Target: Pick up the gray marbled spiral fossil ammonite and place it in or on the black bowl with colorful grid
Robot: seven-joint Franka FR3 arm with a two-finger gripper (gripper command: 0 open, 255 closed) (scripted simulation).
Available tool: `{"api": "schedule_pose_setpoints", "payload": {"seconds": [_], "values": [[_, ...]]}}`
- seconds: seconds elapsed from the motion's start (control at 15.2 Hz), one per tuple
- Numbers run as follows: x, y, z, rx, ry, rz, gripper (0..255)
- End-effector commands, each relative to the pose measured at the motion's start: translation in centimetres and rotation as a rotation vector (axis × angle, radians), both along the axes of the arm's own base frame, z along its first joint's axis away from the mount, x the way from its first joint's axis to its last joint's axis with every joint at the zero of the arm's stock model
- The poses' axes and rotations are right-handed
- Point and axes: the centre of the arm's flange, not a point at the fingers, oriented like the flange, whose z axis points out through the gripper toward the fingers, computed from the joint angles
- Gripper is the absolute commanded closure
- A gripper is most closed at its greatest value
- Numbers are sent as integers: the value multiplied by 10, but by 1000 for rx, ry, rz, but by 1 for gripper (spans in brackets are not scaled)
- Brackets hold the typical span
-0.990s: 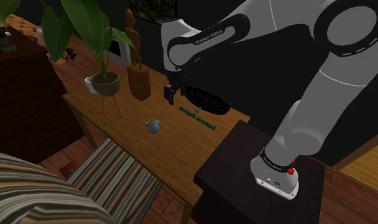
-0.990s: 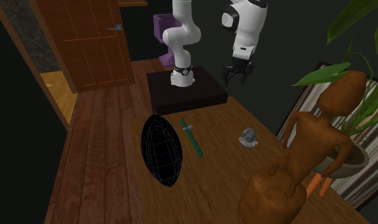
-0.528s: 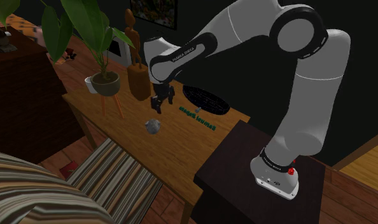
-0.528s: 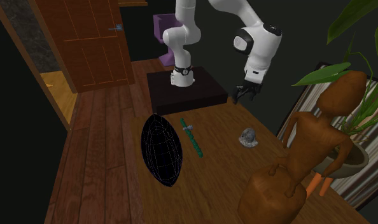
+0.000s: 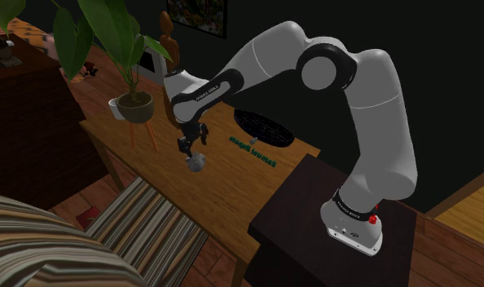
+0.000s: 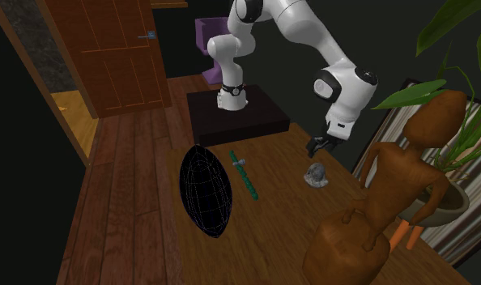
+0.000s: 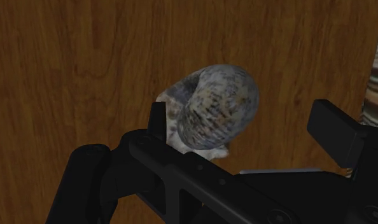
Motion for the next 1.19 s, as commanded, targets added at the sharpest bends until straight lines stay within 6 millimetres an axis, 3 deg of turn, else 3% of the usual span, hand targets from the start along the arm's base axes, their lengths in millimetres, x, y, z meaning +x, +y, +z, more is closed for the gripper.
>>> {"api": "schedule_pose_setpoints", "payload": {"seconds": [0.0, 0.53, 1.06, 1.12], "values": [[13, 9, -22, -6, 9, 0, 0], [6, 7, -63, -7, 11, 0, 0], [6, 7, -63, -7, 11, 0, 0], [6, 7, -63, -7, 11, 0, 255]]}}
